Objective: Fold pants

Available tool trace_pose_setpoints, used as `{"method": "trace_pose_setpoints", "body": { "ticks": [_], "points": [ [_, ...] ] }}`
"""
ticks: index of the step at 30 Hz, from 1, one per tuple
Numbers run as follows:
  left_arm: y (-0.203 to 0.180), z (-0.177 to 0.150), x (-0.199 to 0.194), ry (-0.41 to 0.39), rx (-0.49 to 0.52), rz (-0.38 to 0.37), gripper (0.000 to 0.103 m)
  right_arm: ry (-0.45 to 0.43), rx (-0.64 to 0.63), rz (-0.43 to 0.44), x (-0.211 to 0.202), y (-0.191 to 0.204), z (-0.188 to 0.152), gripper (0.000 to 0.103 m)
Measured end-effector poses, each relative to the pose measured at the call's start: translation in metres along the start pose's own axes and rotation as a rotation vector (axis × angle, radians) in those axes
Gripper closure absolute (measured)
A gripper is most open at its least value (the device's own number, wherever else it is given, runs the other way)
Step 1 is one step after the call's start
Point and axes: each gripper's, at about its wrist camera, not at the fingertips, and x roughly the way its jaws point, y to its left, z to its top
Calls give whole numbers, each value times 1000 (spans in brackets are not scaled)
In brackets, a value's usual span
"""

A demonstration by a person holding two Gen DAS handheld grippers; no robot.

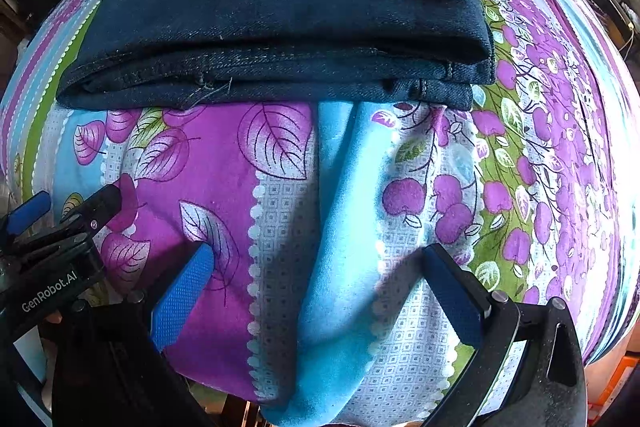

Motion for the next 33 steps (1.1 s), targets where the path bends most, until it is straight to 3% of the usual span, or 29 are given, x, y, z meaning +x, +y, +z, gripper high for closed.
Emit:
{"method": "trace_pose_setpoints", "body": {
  "ticks": [12, 25, 33],
  "points": [
    [-4, 1, 2, -13, 19, 5, 0, -19, -42, 7, 4, 7, 0, 0],
    [-4, 0, 2, -18, 21, 5, 0, -97, -59, 10, -3, 9, -23, 0],
    [-3, -1, 1, -23, 24, 4, 0, -91, -52, 10, -7, 8, -31, 0]
  ]
}}
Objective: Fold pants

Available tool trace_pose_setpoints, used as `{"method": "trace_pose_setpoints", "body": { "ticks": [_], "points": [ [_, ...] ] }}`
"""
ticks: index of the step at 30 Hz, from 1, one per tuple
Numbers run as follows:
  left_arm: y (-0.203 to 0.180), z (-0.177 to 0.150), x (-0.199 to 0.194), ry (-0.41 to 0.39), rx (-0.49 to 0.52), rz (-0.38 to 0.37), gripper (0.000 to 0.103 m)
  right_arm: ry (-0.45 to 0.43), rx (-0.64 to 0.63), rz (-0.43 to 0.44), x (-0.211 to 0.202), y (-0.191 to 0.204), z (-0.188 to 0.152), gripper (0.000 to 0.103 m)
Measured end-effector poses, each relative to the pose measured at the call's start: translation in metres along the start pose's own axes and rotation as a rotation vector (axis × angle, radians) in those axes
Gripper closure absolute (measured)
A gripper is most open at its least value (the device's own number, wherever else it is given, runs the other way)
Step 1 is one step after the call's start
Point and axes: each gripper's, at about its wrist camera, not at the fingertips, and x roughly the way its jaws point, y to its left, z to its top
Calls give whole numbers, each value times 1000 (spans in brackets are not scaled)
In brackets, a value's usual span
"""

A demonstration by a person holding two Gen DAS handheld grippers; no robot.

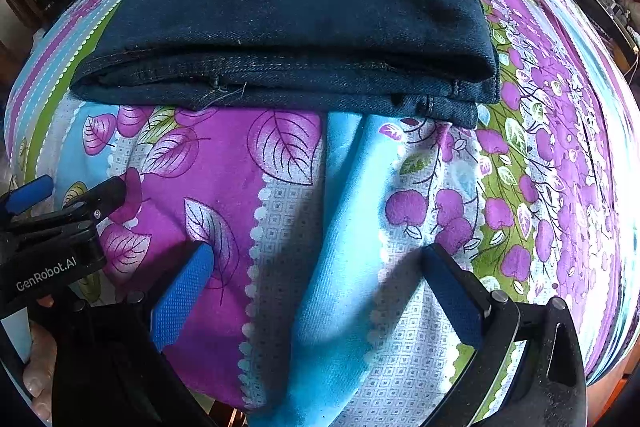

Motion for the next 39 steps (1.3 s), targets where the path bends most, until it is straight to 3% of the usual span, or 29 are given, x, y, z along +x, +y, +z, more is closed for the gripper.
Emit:
{"method": "trace_pose_setpoints", "body": {
  "ticks": [8, 16, 30, 39],
  "points": [
    [2, 4, 2, 21, -4, -6, 0, -6, 15, 5, 2, -3, 13, 0],
    [5, 11, 3, 32, 20, -17, 0, -77, -4, 15, -3, -8, 7, 0],
    [2, 18, 6, 22, 12, -20, 0, 26, -39, 30, 0, -6, 17, 0],
    [3, 14, 6, 18, -17, -26, 0, 35, -33, 18, 3, -4, 18, 0]
  ]
}}
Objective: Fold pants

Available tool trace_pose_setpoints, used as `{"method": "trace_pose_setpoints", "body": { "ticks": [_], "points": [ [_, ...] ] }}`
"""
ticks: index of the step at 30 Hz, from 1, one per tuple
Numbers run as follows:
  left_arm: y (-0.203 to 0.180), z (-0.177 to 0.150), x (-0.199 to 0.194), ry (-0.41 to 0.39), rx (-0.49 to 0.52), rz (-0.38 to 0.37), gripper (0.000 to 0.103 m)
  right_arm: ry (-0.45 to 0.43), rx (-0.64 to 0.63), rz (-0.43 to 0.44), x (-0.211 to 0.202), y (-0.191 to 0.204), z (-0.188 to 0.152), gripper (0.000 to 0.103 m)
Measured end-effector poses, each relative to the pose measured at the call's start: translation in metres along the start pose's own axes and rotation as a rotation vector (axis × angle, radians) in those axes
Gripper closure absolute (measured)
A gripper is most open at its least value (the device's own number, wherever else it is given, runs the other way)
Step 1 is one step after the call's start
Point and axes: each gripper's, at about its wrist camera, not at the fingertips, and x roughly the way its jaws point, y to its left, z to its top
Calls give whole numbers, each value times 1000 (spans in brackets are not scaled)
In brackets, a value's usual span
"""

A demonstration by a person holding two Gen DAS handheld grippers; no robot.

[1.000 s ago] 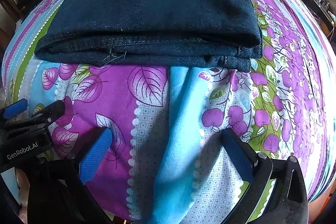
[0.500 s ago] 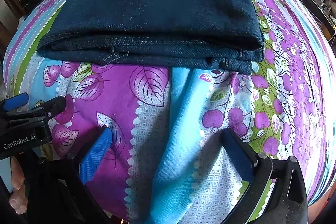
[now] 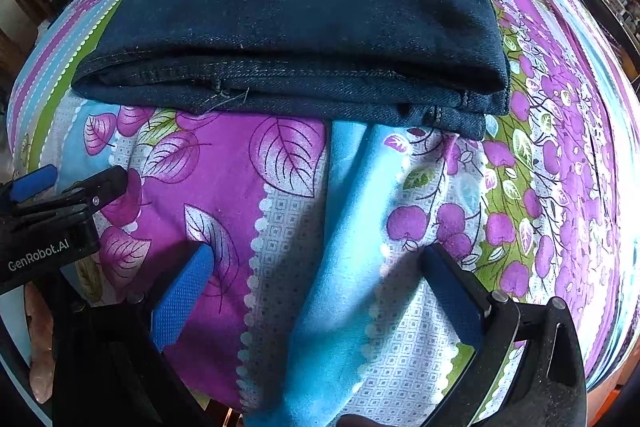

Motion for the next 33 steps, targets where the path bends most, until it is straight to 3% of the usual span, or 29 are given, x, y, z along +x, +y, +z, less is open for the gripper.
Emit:
{"method": "trace_pose_setpoints", "body": {
  "ticks": [10, 18, 33],
  "points": [
    [10, 16, 6, -53, -13, -21, 0, -18, 27, -6, 5, -3, 4, 0],
    [10, 17, 8, -42, -30, -5, 0, -58, 44, -5, 2, -6, -6, 0],
    [-4, -4, -21, -93, 25, 49, 1, -48, 91, -29, -24, -16, -30, 0]
  ]
}}
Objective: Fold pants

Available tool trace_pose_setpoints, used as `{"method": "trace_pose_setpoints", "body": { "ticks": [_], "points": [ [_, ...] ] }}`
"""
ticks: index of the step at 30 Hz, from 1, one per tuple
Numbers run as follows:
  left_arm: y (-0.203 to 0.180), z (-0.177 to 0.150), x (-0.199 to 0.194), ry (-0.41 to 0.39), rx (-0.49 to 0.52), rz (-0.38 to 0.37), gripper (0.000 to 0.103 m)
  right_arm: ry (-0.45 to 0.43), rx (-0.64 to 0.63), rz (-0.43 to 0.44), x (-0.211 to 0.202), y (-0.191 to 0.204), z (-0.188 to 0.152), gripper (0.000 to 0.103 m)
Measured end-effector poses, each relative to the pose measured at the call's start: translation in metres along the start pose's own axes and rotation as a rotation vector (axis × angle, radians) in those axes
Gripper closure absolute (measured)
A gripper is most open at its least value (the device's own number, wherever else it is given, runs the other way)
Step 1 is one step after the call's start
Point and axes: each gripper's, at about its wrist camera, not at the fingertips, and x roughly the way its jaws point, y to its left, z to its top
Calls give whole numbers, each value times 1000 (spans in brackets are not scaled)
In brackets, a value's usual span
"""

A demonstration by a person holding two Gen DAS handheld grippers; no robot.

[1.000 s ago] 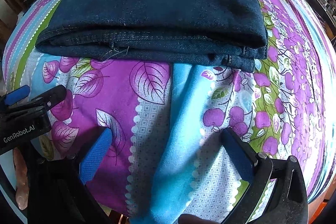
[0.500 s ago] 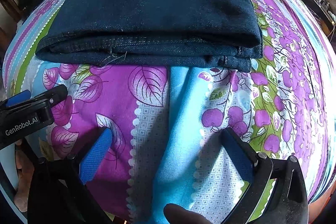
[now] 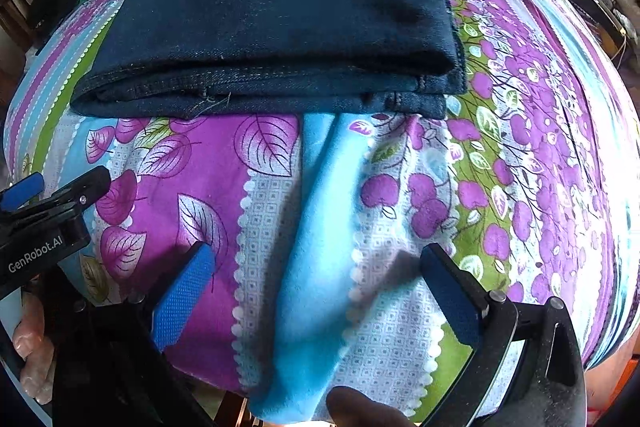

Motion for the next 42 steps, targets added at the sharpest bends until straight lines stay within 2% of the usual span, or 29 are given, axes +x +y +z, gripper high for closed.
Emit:
{"method": "trace_pose_setpoints", "body": {
  "ticks": [6, 15, 25, 42],
  "points": [
    [-9, -7, -33, -56, 29, -4, 2, -49, 38, -28, -28, -15, -8, 0],
    [-17, -6, -67, -102, 45, -31, 2, -139, 49, -24, -68, -24, 0, 0],
    [-10, 8, -72, -133, 58, -38, 2, -184, 7, -33, -85, -14, 8, 0],
    [-10, 6, -77, -139, 65, -46, 2, -177, 2, -46, -85, -13, 8, 0]
  ]
}}
